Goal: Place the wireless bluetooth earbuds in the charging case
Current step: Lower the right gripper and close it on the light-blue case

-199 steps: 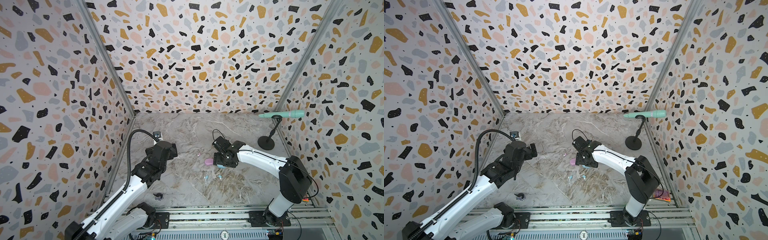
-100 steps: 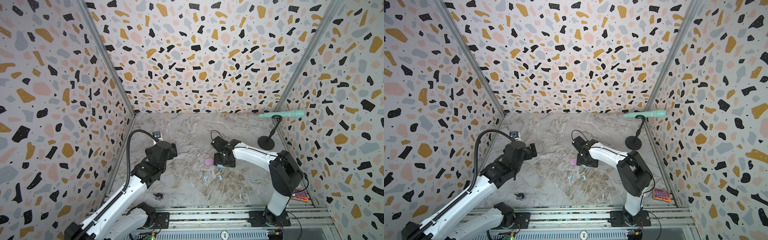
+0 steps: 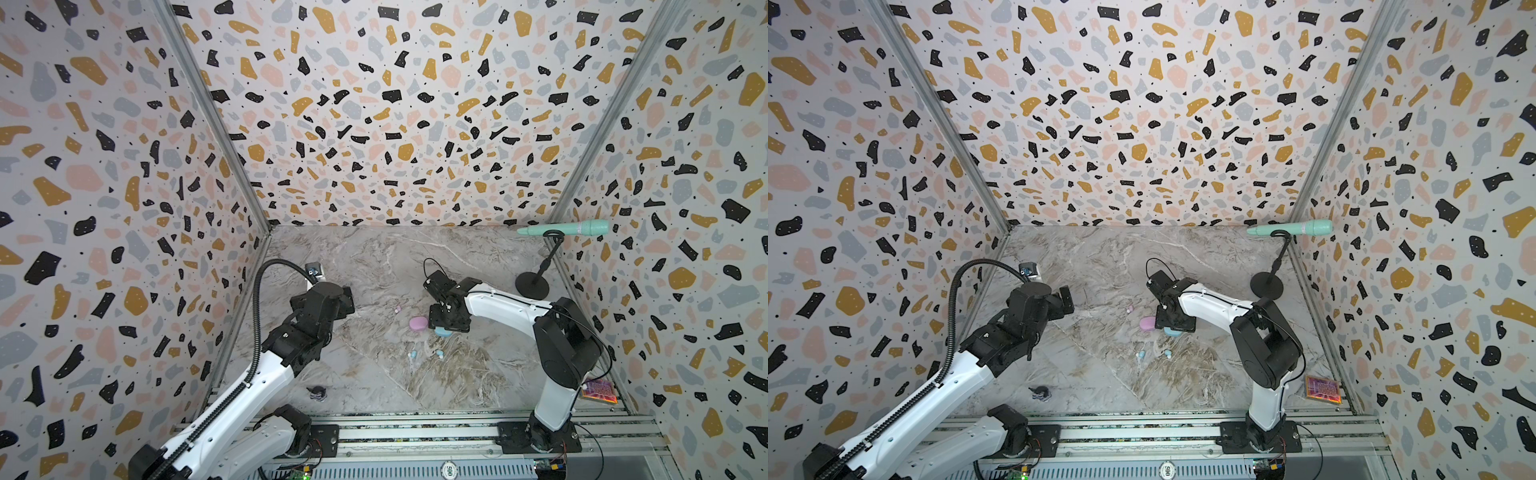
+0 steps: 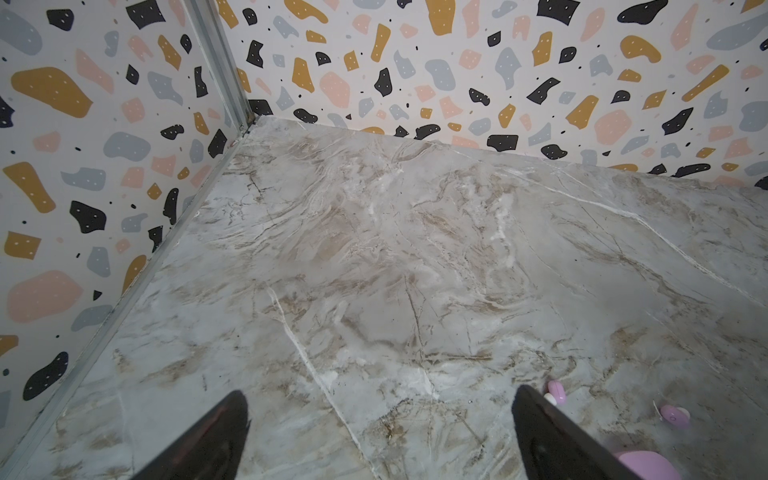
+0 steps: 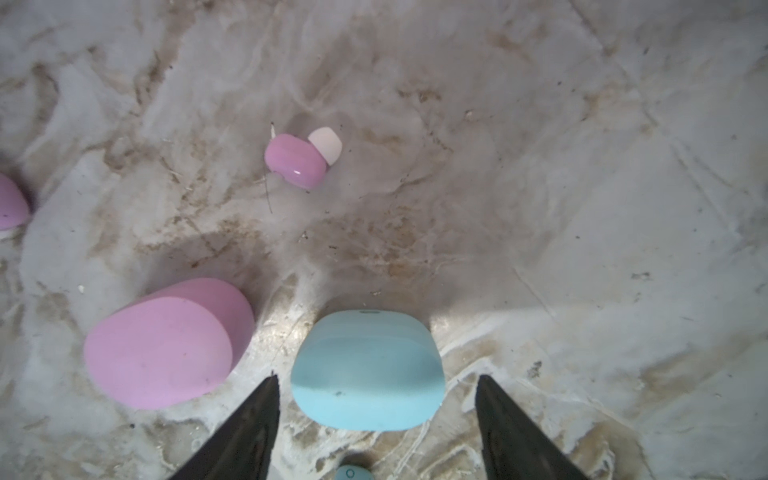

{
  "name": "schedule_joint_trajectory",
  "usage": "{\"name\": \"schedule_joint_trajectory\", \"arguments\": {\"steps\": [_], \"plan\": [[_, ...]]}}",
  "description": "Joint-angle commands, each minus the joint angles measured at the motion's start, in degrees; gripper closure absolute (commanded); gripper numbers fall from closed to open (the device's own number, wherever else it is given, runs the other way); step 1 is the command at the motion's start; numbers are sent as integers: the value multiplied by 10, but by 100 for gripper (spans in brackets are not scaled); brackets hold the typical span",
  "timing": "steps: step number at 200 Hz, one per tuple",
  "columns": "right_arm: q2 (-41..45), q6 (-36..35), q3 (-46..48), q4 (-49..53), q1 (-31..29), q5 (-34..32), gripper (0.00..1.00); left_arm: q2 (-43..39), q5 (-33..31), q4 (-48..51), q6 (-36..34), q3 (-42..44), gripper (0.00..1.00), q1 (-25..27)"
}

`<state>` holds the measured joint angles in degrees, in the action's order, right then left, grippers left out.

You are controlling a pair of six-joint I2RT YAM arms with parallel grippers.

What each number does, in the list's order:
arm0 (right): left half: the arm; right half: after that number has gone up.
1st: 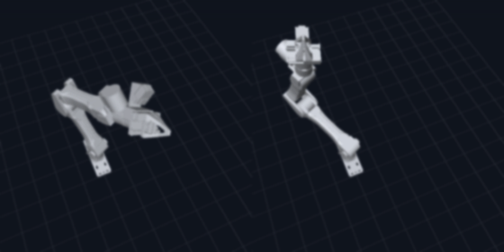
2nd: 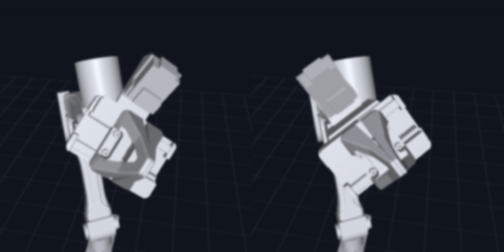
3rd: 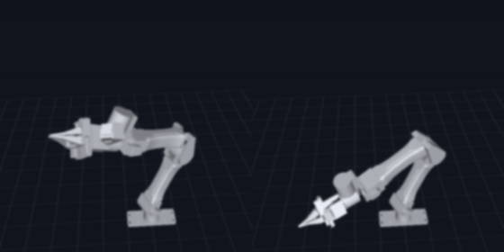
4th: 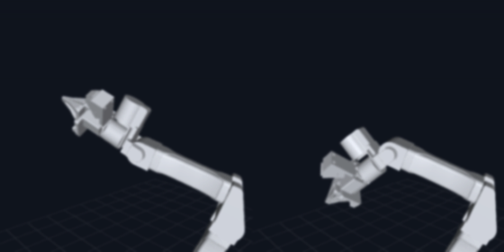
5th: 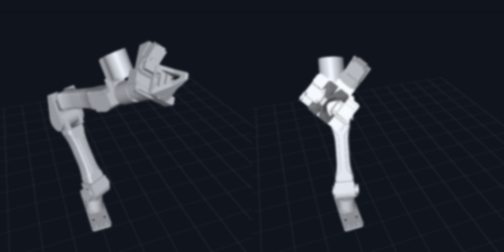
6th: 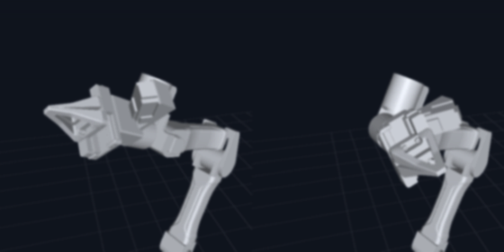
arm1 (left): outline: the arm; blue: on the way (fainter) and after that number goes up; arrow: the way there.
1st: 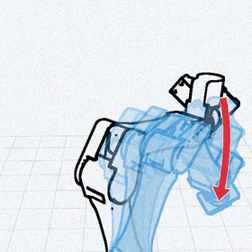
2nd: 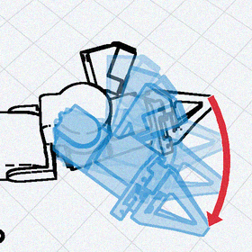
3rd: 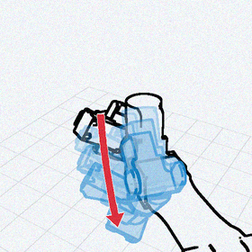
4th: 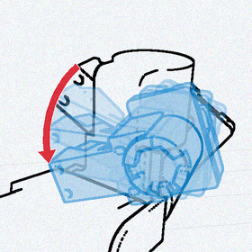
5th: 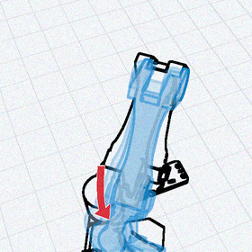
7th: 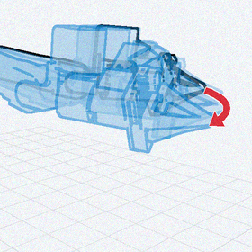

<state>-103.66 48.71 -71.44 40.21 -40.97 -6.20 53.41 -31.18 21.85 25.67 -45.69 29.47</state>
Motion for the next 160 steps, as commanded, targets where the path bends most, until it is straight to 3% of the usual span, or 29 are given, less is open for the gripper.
{"name": "schedule_joint_trajectory", "arguments": {"steps": [1,160], "plan": [[-7,-7,-5,1,1,4,25,-2,-10,-6,-5,-14,0,1],[-17,-14,13,-17,2,-3,31,12,-4,-9,-5,-15,0,-5]]}}
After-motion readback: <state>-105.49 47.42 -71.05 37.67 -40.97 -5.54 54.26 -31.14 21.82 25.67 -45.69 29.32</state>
